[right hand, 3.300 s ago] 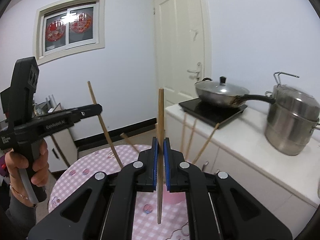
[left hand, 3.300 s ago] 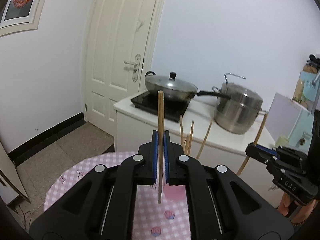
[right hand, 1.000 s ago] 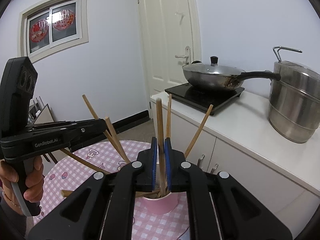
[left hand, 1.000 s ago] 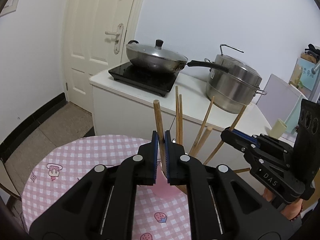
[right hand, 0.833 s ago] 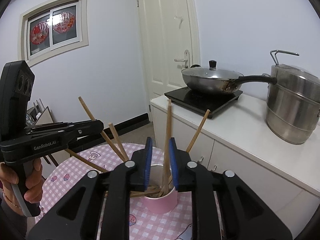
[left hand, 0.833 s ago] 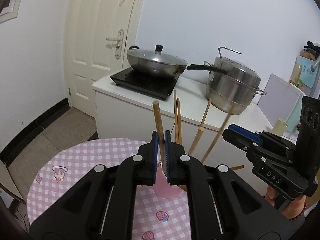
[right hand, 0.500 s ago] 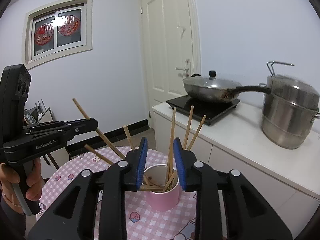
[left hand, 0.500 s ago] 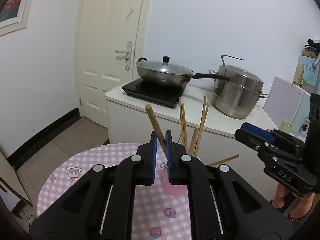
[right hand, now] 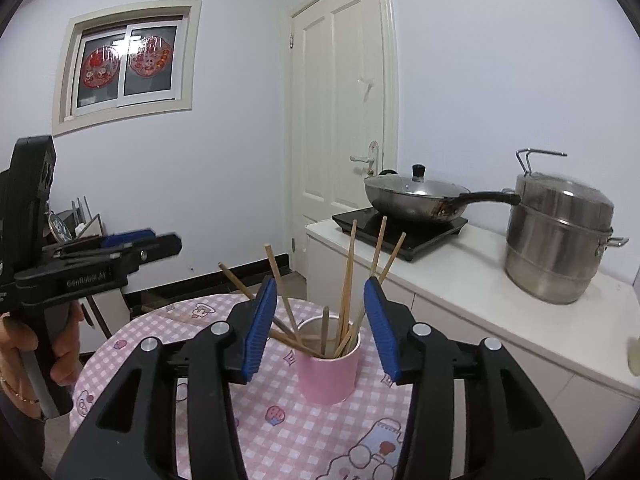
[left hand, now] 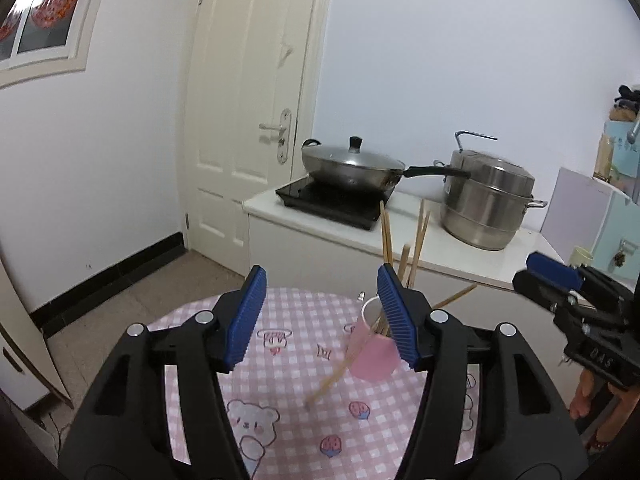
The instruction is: Organize utensils
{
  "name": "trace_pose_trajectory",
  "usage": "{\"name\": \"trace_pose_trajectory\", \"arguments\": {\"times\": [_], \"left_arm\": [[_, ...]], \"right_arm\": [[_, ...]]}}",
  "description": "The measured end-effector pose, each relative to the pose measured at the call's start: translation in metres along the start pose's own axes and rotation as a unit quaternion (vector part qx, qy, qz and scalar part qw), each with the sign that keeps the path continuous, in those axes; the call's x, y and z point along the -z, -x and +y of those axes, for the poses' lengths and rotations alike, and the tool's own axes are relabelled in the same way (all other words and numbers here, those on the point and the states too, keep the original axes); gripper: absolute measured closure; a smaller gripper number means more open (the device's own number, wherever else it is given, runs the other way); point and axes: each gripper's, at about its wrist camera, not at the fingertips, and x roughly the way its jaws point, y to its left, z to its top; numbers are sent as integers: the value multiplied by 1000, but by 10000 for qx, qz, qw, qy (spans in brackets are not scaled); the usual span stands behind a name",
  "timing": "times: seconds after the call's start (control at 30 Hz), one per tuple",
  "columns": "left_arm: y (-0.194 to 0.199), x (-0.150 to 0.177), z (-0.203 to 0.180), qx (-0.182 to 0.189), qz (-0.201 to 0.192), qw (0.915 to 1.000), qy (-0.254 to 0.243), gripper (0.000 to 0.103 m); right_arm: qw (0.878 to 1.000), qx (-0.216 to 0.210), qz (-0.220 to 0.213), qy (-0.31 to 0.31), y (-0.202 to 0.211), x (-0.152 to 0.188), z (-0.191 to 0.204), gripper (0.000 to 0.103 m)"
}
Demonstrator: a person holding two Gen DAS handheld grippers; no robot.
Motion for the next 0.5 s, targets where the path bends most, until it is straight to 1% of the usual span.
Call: {"name": "trace_pose_trajectory", "arguments": {"times": [0.03,0.13,0.23,0.3,0.4,0.43,0.5], "left_arm": [[-2,-4,-2,53,8,10000,-21,45],[-16,-11,-3,265,169,9994,157,45],[-17,-11,-1,287,111,9992,249,45],[-10,-11,3,303,-14,9991,282,45],[2,-9,10,184,-161,9991,342,44],[8,-6,11,155,-217,9991,319,41],[17,3,11,10,-305,9993,227,39]], "right_arm": [[10000,3,11,-12,0,0,0,60],[10000,13,6,-53,2,0,0,60],[10000,18,-2,-39,3,3,-1,60],[10000,0,10,-55,4,5,-2,60],[10000,-23,29,-86,6,11,-2,60],[9999,-42,52,-93,4,13,-1,60],[9999,-51,86,-70,3,17,2,60]]}}
